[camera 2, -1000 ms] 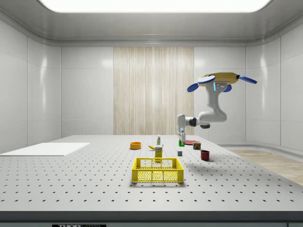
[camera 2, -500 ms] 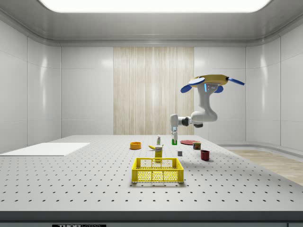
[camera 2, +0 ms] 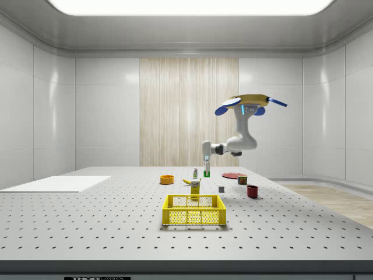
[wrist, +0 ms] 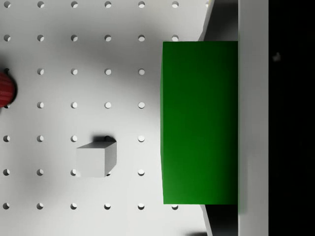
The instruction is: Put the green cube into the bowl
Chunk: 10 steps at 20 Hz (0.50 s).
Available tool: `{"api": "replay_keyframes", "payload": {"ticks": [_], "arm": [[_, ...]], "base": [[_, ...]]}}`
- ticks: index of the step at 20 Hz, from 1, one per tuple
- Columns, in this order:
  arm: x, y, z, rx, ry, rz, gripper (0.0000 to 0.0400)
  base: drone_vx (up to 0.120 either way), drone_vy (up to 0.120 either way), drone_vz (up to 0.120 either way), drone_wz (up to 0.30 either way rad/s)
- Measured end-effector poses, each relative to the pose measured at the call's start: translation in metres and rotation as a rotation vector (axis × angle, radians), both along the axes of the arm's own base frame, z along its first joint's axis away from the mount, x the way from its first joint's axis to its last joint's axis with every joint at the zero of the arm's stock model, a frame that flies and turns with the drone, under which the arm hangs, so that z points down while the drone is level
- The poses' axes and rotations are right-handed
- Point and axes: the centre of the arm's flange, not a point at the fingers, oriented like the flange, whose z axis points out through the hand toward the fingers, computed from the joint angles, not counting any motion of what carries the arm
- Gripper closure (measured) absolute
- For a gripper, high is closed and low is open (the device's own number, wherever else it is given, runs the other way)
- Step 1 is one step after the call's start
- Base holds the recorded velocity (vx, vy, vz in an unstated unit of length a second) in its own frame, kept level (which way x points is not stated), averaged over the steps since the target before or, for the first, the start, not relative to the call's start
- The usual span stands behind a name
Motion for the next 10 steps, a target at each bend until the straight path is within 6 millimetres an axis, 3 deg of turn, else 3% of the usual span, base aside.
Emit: {"api": "replay_keyframes", "payload": {"ticks": [10], "arm": [[0.0000, 0.0000, 0.0000, 0.000, 0.000, 0.000, 0.0150]], "base": [[0.120, -0.120, 0.000, 0.000]]}}
